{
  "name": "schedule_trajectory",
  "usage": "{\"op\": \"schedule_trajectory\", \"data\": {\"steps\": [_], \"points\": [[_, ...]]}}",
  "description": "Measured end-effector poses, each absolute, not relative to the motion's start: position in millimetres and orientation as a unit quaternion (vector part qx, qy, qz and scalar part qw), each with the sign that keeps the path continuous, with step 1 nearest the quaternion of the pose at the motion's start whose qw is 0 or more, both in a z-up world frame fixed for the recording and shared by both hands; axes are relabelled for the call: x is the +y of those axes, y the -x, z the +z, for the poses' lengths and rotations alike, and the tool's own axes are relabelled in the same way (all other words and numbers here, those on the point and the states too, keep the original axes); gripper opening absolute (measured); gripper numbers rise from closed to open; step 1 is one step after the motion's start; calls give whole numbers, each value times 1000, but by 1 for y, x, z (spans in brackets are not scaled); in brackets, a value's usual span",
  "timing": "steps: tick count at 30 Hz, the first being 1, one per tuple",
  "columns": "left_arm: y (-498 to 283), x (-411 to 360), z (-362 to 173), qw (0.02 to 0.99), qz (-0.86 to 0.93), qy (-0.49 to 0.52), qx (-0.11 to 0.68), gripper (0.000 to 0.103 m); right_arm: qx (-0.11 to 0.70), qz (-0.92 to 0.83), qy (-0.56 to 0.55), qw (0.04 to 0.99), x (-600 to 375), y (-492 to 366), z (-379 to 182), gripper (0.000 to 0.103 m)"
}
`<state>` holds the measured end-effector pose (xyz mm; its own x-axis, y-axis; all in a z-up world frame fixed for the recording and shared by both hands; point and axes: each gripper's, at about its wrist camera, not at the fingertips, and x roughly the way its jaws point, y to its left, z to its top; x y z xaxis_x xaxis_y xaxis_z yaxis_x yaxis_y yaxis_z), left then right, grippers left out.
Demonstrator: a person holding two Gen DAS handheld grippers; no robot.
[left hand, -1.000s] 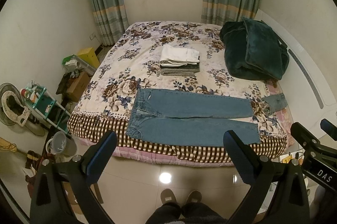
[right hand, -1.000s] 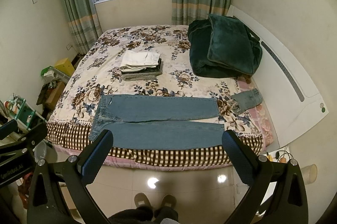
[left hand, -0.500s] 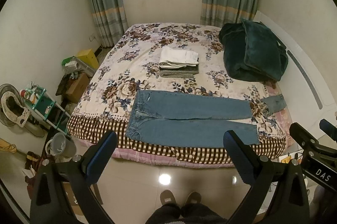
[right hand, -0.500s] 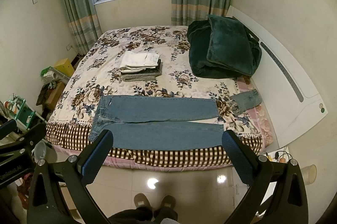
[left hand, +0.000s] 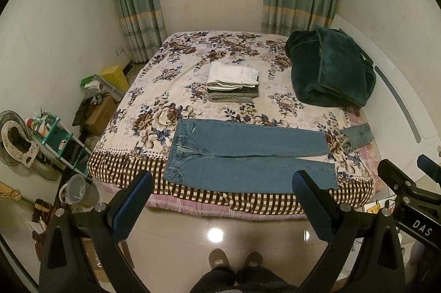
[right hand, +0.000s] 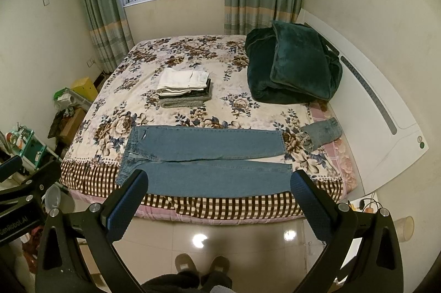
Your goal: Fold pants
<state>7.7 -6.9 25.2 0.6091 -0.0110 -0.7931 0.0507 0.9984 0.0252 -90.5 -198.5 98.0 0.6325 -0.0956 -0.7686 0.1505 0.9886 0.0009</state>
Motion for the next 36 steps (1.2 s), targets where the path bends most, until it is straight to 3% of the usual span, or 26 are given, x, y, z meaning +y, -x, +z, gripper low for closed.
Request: {"op": "schedule_trajectory", "data": {"steps": [25, 36], "points": [[-16, -14, 22, 896, -4, -21, 443, 103, 429, -58, -31, 901, -194, 81, 120, 103], [-91, -18, -44, 890, 72, -21, 451, 103, 467, -74, -62, 879, -238, 2, 52, 103]]}}
